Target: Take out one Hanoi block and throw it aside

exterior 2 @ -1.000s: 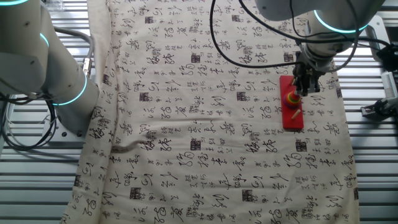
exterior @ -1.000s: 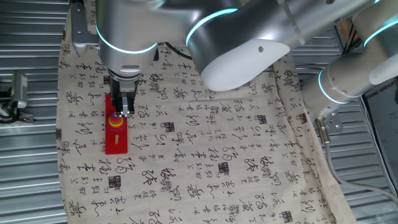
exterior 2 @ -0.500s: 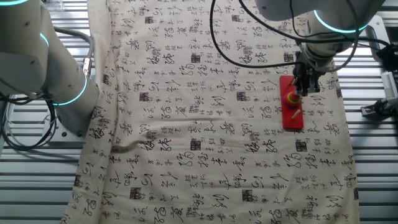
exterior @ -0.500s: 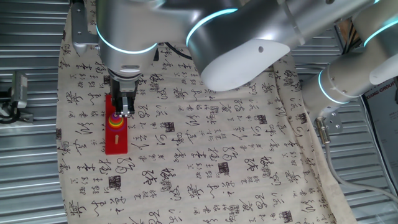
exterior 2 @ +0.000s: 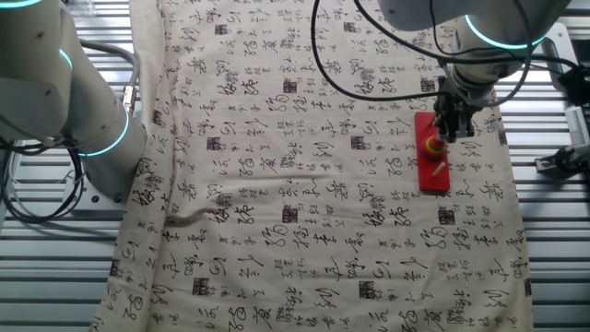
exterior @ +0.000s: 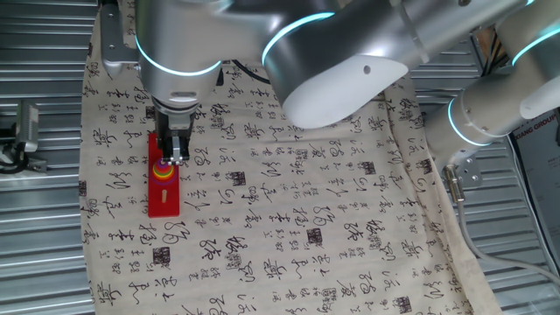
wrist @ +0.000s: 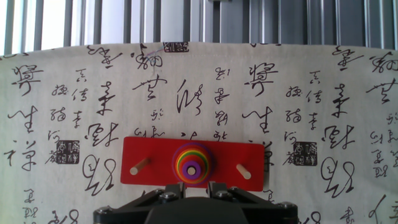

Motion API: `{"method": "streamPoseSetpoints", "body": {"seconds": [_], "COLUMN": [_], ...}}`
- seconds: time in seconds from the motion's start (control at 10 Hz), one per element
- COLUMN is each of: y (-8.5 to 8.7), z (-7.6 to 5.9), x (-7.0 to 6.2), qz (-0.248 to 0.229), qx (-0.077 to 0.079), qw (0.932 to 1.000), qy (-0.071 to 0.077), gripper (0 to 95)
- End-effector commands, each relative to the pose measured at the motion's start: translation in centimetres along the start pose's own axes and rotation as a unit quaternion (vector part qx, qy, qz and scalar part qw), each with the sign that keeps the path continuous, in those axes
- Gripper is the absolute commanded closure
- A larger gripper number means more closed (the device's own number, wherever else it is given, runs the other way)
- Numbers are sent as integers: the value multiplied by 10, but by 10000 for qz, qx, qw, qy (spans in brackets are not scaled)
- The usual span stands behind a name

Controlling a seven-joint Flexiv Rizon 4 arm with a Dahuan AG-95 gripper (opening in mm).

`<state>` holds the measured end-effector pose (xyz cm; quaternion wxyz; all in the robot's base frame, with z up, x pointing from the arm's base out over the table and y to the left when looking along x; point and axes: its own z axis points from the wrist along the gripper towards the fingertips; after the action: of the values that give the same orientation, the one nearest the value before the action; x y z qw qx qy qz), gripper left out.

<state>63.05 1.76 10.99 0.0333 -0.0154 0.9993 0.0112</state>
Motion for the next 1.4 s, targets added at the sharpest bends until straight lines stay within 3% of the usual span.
{"method": "streamPoseSetpoints", "body": {"seconds": [0.1, 0.5, 0.8, 1.1, 1.4], "y": [0, 0, 0, 0, 0], "z": [0, 0, 0, 0, 0], "x": [0, 0, 0, 0, 0], "qz": [-40, -61, -64, -276, -295], "qx": [-9, -7, -13, -44, 82], "qw": [10000, 10000, 9997, 9995, 9995], "qy": [-5, 30, 233, 165, 59], "gripper": [760, 760, 760, 760, 760]}}
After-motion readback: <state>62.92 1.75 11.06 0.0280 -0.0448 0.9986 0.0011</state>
